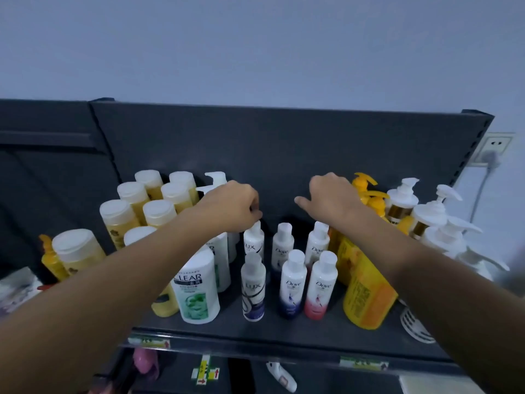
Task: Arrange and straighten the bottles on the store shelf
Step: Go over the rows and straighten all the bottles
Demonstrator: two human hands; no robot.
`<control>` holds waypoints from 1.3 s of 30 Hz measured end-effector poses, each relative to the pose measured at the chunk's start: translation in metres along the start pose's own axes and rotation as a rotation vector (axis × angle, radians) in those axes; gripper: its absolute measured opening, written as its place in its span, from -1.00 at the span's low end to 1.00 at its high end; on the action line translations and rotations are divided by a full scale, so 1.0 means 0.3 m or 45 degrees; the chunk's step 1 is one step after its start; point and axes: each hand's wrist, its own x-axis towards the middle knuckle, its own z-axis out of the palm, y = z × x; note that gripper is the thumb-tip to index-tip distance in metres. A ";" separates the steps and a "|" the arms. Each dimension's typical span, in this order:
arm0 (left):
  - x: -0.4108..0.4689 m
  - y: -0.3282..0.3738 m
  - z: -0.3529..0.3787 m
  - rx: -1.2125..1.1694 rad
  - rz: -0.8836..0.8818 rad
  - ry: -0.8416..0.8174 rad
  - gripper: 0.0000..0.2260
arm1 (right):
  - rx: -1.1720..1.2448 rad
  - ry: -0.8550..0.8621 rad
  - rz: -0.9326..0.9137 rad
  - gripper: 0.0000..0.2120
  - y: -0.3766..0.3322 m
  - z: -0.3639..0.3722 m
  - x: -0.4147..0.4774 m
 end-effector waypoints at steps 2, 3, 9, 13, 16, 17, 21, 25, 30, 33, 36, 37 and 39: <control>-0.023 -0.028 -0.037 -0.027 0.007 0.030 -0.80 | 0.081 0.054 -0.081 -0.59 -0.029 -0.050 -0.006; -0.037 -0.041 -0.055 -0.010 0.004 0.037 -0.79 | 0.116 0.048 -0.121 -0.62 -0.047 -0.070 -0.010; -0.146 -0.148 -0.146 0.047 -0.137 0.055 -0.81 | 0.283 0.025 -0.360 -0.68 -0.197 -0.135 -0.056; -0.240 -0.285 -0.175 0.115 -0.203 0.049 -0.81 | 0.331 -0.057 -0.500 -0.68 -0.341 -0.152 -0.080; -0.303 -0.412 -0.204 0.160 -0.223 0.042 -0.80 | 0.395 -0.069 -0.588 -0.66 -0.466 -0.164 -0.077; -0.323 -0.457 -0.212 0.167 -0.221 0.040 -0.79 | 0.411 -0.075 -0.622 -0.66 -0.513 -0.164 -0.076; -0.380 -0.639 -0.232 0.205 -0.184 0.017 -0.79 | 0.385 -0.153 -0.737 -0.61 -0.709 -0.163 -0.068; -0.413 -0.780 -0.222 0.166 -0.091 -0.033 -0.74 | 0.332 -0.269 -0.730 -0.53 -0.854 -0.130 -0.067; -0.435 -0.851 -0.205 0.155 0.045 -0.361 -0.55 | 0.137 -0.422 -0.638 -0.43 -0.915 -0.073 -0.073; -0.428 -0.873 -0.179 0.215 0.093 -0.413 -0.43 | 0.131 -0.426 -0.582 -0.45 -0.908 -0.058 -0.060; -0.417 -0.889 -0.170 0.211 0.146 -0.347 -0.45 | 0.144 -0.437 -0.559 -0.44 -0.925 -0.040 -0.057; -0.412 -0.885 -0.171 0.210 0.157 -0.337 -0.46 | 0.146 -0.441 -0.560 -0.44 -0.927 -0.033 -0.060; -0.398 -0.877 -0.175 0.199 0.182 -0.318 -0.46 | 0.158 -0.434 -0.572 -0.46 -0.935 -0.024 -0.068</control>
